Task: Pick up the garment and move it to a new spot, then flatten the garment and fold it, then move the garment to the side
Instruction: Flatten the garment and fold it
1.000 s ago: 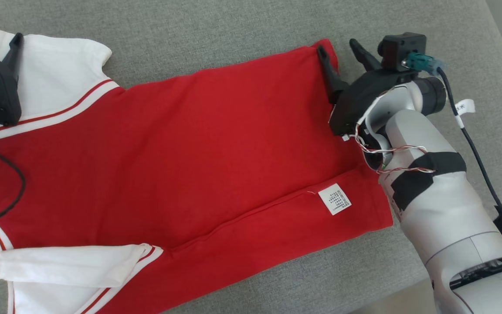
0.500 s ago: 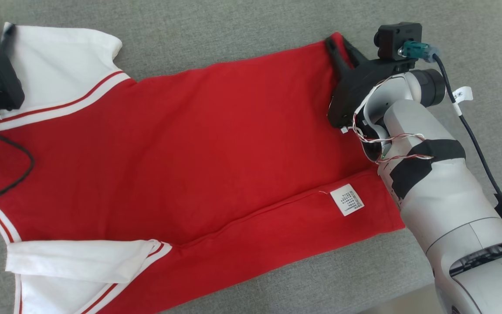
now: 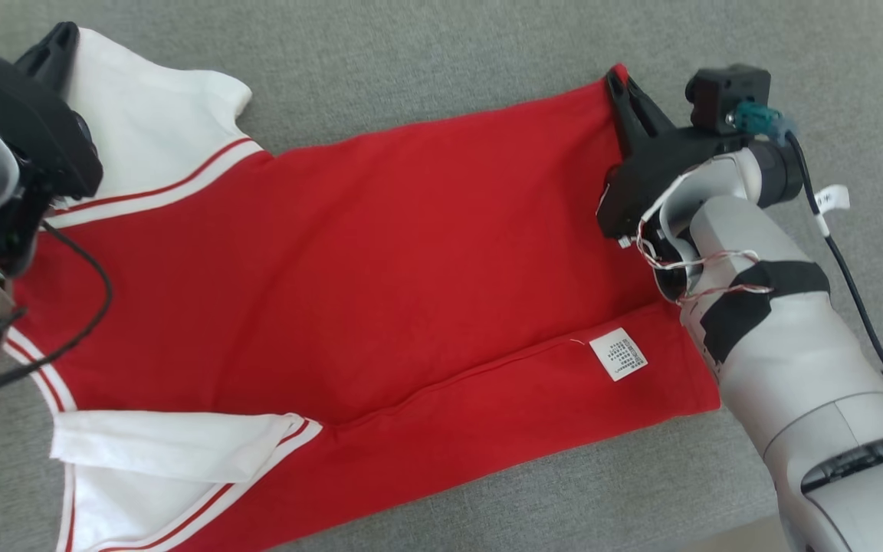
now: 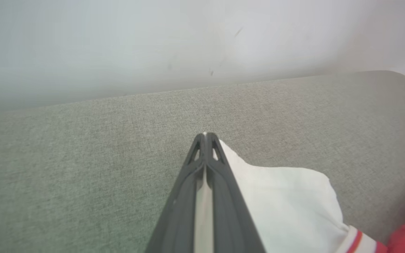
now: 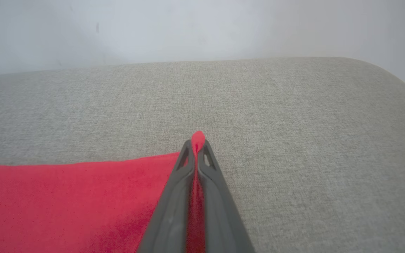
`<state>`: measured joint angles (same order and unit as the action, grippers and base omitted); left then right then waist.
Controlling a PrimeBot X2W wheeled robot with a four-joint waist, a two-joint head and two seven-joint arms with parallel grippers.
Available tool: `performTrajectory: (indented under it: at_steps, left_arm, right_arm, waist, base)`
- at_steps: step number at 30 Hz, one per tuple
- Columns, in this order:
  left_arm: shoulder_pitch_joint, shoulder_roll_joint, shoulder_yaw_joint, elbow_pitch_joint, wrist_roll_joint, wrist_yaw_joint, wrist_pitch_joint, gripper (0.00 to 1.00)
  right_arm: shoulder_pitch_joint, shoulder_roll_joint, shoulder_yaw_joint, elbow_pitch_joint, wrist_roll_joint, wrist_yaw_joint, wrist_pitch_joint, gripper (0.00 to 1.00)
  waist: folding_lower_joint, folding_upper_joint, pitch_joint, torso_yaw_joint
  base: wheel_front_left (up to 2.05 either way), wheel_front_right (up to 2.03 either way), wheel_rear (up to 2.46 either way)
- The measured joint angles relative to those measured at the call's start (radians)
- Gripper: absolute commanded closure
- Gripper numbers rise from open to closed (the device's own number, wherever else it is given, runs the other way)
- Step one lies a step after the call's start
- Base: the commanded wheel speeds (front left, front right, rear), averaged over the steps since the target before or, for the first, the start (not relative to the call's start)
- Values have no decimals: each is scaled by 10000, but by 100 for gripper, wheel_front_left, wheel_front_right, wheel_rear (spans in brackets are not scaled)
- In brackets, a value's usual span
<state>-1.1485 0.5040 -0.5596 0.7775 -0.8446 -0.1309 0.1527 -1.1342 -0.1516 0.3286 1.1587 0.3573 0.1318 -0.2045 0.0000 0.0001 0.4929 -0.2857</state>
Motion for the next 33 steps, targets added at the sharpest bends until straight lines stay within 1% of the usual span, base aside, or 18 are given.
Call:
performTrajectory:
  at_steps: [4,9,11,15,21,27,28,33]
  left_arm:
    - [513,21,-33,-533,-121,0,-652,100]
    - [1608,-17,84,-1465,-372,8,-1569,100]
    - [2063,-13,134,-1898,-420,81,-1879,100]
    - [3128,54,376,-3039,-675,362,-2541,100]
    - [4902,92,568,-4947,-917,984,-3164,100]
    - [6576,94,717,-6600,-1028,1588,-3657,100]
    - [6576,94,717,-6600,-1028,1588,-3657,100]
    - [7845,-67,681,-7660,-984,1981,-3908,100]
  right_arm:
    - [442,-105,146,-280,232,0,-303,100]
    - [1431,-533,316,-1032,610,2,-527,100]
    - [1808,-656,336,-1329,731,0,-558,100]
    - [2497,-1014,203,-1923,890,0,-571,100]
    - [3553,-1375,-535,-3009,1001,0,-573,100]
    - [4786,-1538,-1315,-4132,988,0,-571,100]
    - [4786,-1538,-1315,-4132,988,0,-571,100]
    - [5881,-1615,-1858,-5108,1097,0,-589,100]
  waist:
    - [-1,0,-304,107]
    - [-1,0,-737,363]
    - [-1,0,-894,458]
    - [-1,0,-1172,676]
    - [-1,0,-1475,1082]
    - [-2,-1,-1799,1410]
    - [-2,-1,-1799,1410]
    - [-2,-1,-2041,1656]
  base:
    - [0,0,0]
    - [0,0,0]
    - [0,0,0]
    - [0,0,0]
    - [0,0,0]
    - [0,0,0]
    - [0,0,0]
    - [0,0,0]
